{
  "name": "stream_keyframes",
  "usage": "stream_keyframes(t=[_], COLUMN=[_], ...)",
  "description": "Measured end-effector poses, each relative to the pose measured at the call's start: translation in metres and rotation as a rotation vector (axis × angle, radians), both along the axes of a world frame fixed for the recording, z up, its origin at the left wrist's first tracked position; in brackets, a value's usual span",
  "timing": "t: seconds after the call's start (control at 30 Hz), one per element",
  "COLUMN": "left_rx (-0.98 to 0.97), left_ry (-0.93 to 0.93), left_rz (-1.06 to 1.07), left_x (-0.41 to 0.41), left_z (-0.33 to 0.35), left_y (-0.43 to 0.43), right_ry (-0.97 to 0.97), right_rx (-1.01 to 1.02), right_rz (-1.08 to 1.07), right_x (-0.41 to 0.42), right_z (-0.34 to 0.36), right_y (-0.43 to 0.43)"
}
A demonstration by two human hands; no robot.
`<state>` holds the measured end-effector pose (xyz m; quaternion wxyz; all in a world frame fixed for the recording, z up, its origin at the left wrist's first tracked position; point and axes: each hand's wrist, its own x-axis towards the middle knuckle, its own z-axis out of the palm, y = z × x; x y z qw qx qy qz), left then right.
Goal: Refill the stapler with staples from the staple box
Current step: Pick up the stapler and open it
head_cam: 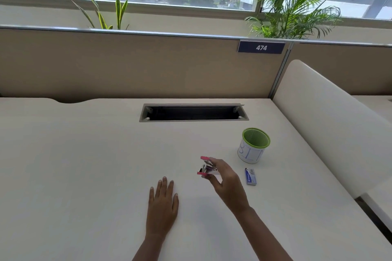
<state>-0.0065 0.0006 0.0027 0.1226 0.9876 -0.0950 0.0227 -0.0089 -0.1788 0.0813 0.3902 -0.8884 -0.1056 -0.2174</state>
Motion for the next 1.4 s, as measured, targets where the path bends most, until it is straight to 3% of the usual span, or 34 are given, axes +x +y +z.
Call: stream_keyframes(t=[0.07,0.23,0.5,0.63,0.7,0.77,0.87,1.03,1.13,1.23,1.4], left_rx=[0.013,-0.002,0.022,-0.31,-0.697,-1.012,-1.19,-1.237,-1.124,-0.897,-0.925], left_ry=[0.005,-0.037,-0.025,0.061,0.244,0.311,0.306,0.251,0.062,-0.14,-0.131], left_rz=[-0.001,0.003,0.01,0.022,-0.052,-0.112,-0.16,-0.18,-0.157,-0.138,-0.11], left_x=[0.001,0.003,0.002,0.01,0.013,0.016,0.022,0.021,0.018,0.018,0.02], left_z=[-0.002,-0.005,-0.007,-0.003,0.009,0.03,0.052,0.062,0.06,0.06,0.062], left_y=[0.002,0.003,0.003,-0.008,-0.016,-0.031,-0.05,-0.058,-0.059,-0.056,-0.055], right_ry=[-0.03,0.033,0.109,0.222,0.297,0.341,0.362,0.367,0.417,0.553,0.812], right_rx=[-0.016,0.182,0.206,0.25,0.289,0.276,0.256,0.346,0.314,0.062,-0.329], right_rz=[-0.02,-0.074,-0.055,-0.008,0.029,0.066,0.103,0.116,0.111,-0.006,-0.034], right_x=[0.0,0.005,0.005,0.007,0.007,0.006,0.005,0.005,0.006,0.008,0.003], right_z=[0.0,0.002,-0.005,-0.005,-0.004,-0.006,-0.01,-0.011,-0.01,-0.02,-0.043], right_y=[0.001,0.003,-0.001,-0.005,-0.006,-0.006,-0.004,-0.006,-0.01,-0.019,-0.026])
